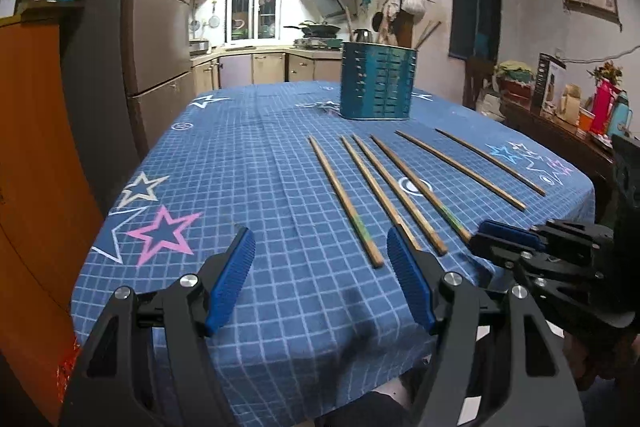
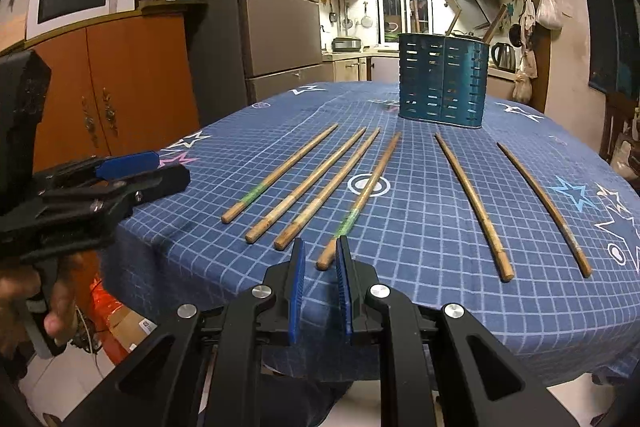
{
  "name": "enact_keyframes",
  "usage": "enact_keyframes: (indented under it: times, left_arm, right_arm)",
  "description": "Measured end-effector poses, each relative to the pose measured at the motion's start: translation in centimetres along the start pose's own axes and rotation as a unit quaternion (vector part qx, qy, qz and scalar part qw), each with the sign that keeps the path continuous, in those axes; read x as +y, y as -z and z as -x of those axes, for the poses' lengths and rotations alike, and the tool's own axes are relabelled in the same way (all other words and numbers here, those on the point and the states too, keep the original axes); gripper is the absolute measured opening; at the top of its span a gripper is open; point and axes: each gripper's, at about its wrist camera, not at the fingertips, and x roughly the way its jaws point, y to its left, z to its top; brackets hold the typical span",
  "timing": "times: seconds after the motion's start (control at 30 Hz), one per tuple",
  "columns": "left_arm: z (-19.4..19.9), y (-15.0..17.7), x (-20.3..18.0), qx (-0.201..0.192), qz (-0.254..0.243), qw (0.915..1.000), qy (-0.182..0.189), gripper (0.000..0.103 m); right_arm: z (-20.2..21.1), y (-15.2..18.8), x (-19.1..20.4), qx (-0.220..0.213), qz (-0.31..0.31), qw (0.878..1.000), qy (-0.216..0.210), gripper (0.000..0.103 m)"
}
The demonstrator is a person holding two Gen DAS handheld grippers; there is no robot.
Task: Organize utensils
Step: 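Move both open tools back toward the remaining chopsticks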
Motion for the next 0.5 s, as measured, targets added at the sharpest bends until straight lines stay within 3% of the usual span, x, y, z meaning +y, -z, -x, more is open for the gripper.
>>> enact_keyframes:
  times: [0.3,0.5]
  left_arm:
    - [-1.0,1.3,-2.0,-0.001,-0.030,0.9990,0.033,0.065]
    - [-1.8,1.9,-2.8,0.006,-0.048,0.9978,0.047,0.044]
  right_arm:
    - [-0.8,0.2,-0.1,-0.003,-0.004,0.999,0.036,0.017]
    - [-1.0,0.2,-0.2,-0.008,-0.004,0.999,0.047,0.017]
